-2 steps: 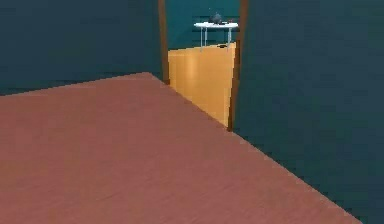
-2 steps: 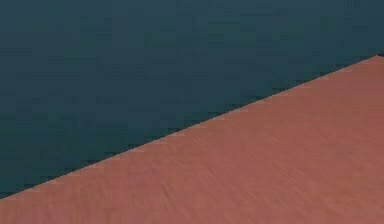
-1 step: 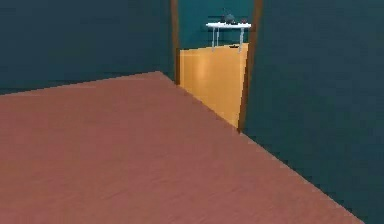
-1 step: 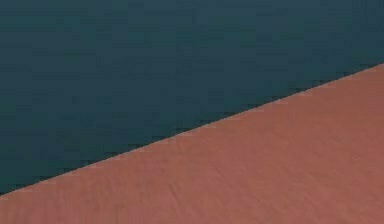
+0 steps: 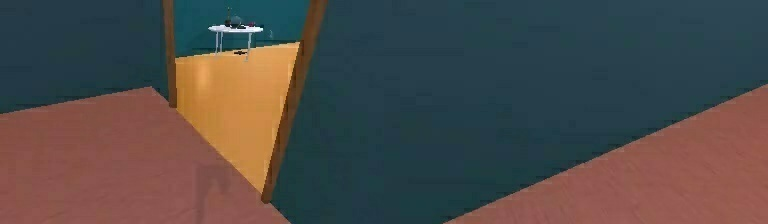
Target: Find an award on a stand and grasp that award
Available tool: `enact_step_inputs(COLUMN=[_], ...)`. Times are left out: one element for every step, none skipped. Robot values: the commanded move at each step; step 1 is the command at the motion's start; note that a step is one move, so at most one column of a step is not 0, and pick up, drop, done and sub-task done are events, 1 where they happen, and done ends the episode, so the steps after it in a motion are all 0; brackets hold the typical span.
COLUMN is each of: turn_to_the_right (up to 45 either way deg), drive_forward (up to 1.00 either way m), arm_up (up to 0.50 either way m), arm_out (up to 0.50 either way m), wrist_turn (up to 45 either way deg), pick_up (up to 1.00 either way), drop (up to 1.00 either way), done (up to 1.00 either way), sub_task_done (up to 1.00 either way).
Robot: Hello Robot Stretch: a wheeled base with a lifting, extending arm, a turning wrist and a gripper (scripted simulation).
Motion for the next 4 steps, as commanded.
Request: enact_step_inputs(turn_to_the_right=[0.0,-12.0,0.0,24.0], drive_forward=[1.00,0.00,0.05,0.00], arm_up=[0.00,0.00,0.00,0.00], arm_out=[0.00,0.00,0.00,0.00], wrist_turn=[0.0,0.0,0.0,0.0], pick_up=[0.00,0.00,0.00,0.00], drop=[0.00,0.00,0.00,0.00], done=[0.00,0.00,0.00,0.00], sub_task_done=[0.00,0.00,0.00,0.00])
